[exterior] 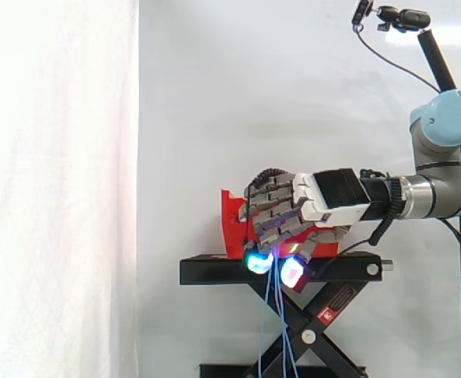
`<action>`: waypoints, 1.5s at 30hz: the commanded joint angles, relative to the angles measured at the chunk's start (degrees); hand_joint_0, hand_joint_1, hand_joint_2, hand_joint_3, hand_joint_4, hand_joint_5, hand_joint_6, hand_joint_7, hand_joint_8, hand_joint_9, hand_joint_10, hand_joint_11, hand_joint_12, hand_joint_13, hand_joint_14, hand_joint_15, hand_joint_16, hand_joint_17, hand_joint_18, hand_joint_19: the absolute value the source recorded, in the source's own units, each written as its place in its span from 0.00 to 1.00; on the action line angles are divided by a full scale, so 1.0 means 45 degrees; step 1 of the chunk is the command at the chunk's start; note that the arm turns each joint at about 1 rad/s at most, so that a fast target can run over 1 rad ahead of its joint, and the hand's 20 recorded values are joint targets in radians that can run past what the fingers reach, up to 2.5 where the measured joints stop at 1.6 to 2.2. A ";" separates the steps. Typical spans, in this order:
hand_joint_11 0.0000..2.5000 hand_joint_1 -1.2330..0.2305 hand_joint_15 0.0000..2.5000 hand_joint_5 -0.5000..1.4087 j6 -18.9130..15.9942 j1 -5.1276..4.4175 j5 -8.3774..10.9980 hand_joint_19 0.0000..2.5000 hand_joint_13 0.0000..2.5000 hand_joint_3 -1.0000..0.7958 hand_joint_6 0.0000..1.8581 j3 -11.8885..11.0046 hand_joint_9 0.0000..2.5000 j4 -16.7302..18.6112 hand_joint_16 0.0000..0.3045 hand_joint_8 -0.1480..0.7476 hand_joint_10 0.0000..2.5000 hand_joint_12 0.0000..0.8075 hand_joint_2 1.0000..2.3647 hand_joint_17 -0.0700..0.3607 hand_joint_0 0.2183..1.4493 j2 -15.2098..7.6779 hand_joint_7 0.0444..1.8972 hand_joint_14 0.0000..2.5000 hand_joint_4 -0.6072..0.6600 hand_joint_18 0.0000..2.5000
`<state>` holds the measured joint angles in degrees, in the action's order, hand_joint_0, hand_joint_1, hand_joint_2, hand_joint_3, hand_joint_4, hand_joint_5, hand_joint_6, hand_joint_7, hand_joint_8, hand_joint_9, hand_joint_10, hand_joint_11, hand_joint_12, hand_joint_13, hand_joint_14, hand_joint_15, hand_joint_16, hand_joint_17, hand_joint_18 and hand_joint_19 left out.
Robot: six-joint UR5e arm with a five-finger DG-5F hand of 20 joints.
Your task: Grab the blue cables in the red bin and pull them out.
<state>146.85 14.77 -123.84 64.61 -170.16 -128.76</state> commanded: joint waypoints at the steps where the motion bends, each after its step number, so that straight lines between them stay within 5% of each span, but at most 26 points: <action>1: 0.46 0.18 0.22 0.72 -0.0008 0.0000 0.0000 0.16 0.26 0.00 0.00 -0.0002 0.34 0.0000 0.14 0.44 0.01 0.43 0.00 0.39 0.45 0.0000 0.40 0.01 0.53 0.18; 12: 0.47 0.17 0.22 0.73 0.0148 0.0000 -0.0039 0.16 0.26 0.00 0.00 -0.0002 0.35 0.0273 0.14 0.44 0.01 0.43 0.00 0.39 0.46 0.0000 0.43 0.01 0.52 0.19; 35: 0.47 0.18 0.22 0.72 0.0363 0.0000 -0.0039 0.16 0.27 0.00 0.18 0.0018 0.36 0.0234 0.14 0.43 0.01 0.42 0.00 0.39 0.48 0.0019 0.39 0.01 0.51 0.19; 39: 0.47 0.18 0.22 0.74 0.0363 0.0000 -0.0039 0.16 0.27 0.00 0.02 0.0018 0.36 0.0254 0.14 0.43 0.01 0.42 0.00 0.39 0.47 0.0000 0.43 0.01 0.52 0.19; 45: 0.47 0.18 0.22 0.72 0.0363 0.0000 -0.0039 0.16 0.27 0.00 0.00 0.0018 0.35 0.0273 0.14 0.43 0.01 0.43 0.00 0.39 0.47 0.0000 0.38 0.01 0.54 0.19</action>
<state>148.55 14.77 -124.01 64.68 -168.95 -128.70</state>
